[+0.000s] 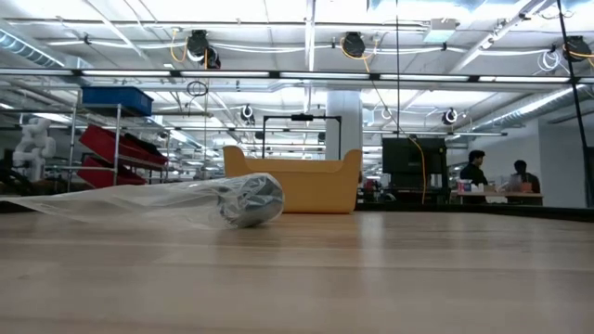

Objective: Roll bandage
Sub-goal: Roll the red bandage

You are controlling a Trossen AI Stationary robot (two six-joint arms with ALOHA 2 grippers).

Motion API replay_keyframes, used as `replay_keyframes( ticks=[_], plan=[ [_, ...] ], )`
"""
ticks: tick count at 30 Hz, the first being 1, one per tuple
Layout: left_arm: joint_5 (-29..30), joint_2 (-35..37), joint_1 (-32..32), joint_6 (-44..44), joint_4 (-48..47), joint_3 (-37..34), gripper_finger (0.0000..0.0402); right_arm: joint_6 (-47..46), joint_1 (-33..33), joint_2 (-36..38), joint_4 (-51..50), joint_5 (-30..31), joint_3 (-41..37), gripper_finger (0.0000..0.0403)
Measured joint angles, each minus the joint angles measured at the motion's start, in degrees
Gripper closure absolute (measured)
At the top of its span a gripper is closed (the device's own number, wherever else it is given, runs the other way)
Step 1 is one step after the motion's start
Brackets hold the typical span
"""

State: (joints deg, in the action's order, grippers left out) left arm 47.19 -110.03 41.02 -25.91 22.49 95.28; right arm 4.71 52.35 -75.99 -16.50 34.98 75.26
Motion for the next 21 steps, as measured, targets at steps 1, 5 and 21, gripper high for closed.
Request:
replay_keyframes(
  ticks=[1,5,21],
  plan=[
    [-0.36,0.12,-0.22,-0.18,0.44,-0.58,0.0239,-0.1,0.26,0.08,-0.03,-0.02,0.0,0.0362],
    [-9.89,-0.01,-3.81,3.85,2.95,-5.1,0.0239,0.49,0.69,0.26,0.55,0.0,0.01,0.0362],
    [-0.84,22.74,-5.52,3.01,15.44,-32.58,0.024,-0.53,0.62,0.48,-2.72,3.27,0.0,0.0362]
  ],
)
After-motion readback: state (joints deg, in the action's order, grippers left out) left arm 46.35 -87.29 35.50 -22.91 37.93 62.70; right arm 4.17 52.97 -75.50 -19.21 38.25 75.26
